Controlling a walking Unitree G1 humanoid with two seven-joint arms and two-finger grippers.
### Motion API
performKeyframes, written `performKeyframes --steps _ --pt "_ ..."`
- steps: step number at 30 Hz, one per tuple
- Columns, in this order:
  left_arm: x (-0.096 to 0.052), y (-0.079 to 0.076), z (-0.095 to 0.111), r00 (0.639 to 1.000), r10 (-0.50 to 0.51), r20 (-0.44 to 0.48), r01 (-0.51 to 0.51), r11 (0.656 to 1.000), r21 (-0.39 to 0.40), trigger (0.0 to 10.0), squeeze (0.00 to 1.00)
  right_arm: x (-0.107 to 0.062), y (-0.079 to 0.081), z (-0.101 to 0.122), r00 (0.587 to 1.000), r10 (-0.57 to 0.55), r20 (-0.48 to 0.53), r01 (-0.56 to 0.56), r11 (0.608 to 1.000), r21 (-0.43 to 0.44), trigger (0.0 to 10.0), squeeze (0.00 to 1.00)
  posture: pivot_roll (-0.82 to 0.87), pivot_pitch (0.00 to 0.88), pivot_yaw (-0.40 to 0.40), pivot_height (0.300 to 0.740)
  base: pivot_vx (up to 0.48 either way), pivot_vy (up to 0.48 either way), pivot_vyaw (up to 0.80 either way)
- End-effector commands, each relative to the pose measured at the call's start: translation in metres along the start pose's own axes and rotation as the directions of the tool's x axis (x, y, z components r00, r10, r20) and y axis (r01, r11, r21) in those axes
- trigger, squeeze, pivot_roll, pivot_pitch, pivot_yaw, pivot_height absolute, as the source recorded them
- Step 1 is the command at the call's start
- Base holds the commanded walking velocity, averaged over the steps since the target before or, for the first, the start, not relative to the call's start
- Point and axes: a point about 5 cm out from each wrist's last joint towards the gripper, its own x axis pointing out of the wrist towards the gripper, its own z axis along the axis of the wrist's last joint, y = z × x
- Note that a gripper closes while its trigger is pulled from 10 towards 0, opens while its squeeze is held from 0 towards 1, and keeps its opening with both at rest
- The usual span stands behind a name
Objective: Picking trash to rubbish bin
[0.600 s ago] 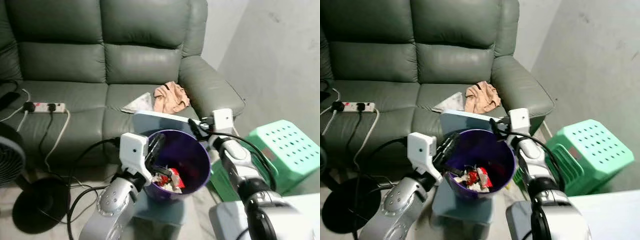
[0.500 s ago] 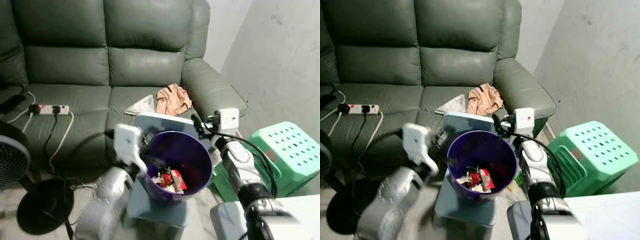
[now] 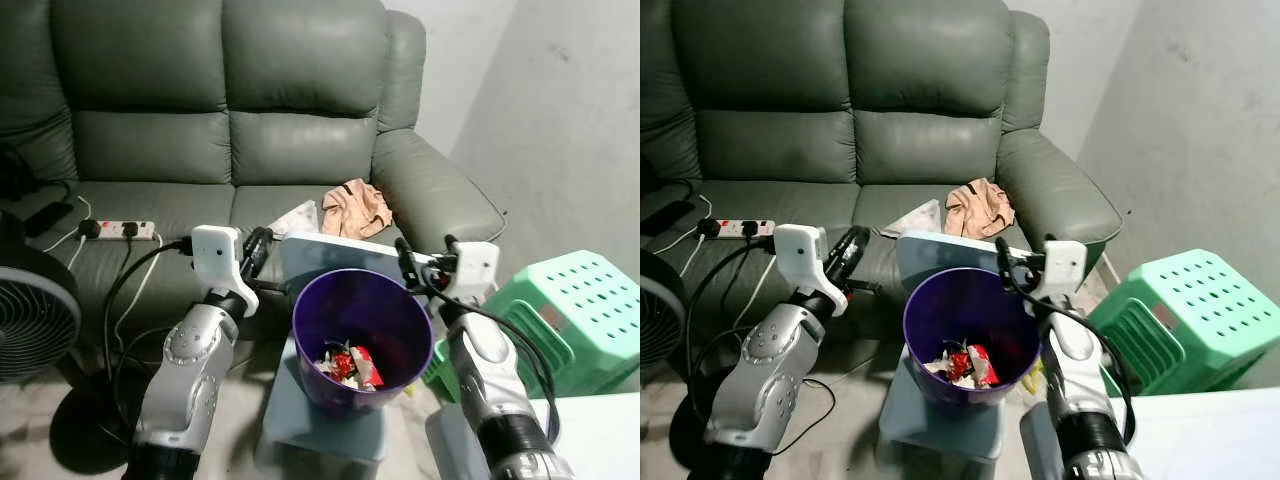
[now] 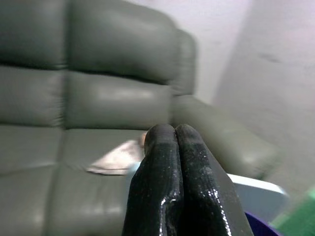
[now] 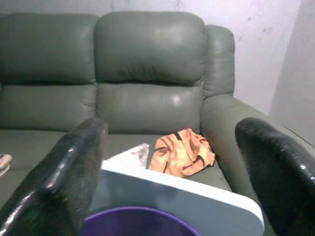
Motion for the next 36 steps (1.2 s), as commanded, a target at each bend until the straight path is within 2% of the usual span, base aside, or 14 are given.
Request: performKeyframes --steps 1,6,9,13,21,36 --pt "0.002 0.009 -0.003 0.999 0.046 -0.002 -0.045 0.999 0.017 10.0 0.00 -0.003 -0.008 0.007 0.999 -0.039 0.035 0.038 0.999 0.016 10.0 0.00 -0.01 0.000 -0.067 0.740 0.000 0.000 0.00" --pt "-0.002 0.018 -0.008 0.998 0.059 0.012 -0.059 0.997 0.042 10.0 0.00 -0.016 -0.017 0.008 0.996 -0.068 0.056 0.067 0.998 0.006 10.0 0.00 -0.01 0.000 -0.066 0.740 0.000 0.000 0.00" --pt "-0.006 0.024 -0.012 0.997 0.066 0.031 -0.066 0.998 0.008 10.0 0.00 -0.028 -0.017 0.013 0.995 -0.058 0.083 0.058 0.998 0.004 10.0 0.00 -0.01 0.000 -0.067 0.740 0.000 0.000 0.00" --pt "-0.012 0.030 -0.016 0.995 0.095 0.035 -0.095 0.995 0.004 10.0 0.00 -0.038 -0.017 0.009 0.995 -0.068 0.068 0.068 0.998 -0.002 10.0 0.00 -0.01 0.000 -0.070 0.740 0.000 0.000 0.00" --pt "-0.012 0.033 -0.016 0.994 0.100 0.048 -0.101 0.994 0.031 10.0 0.00 -0.037 -0.011 0.011 0.997 -0.062 0.054 0.062 0.998 0.003 10.0 0.00 0.00 0.000 -0.069 0.740 0.000 0.000 0.00" --pt "-0.009 0.037 -0.010 0.993 0.084 0.078 -0.087 0.995 0.040 10.0 0.00 -0.039 -0.012 0.012 0.996 -0.080 0.032 0.080 0.997 -0.008 10.0 0.00 -0.01 0.000 -0.066 0.740 0.000 0.000 0.00"
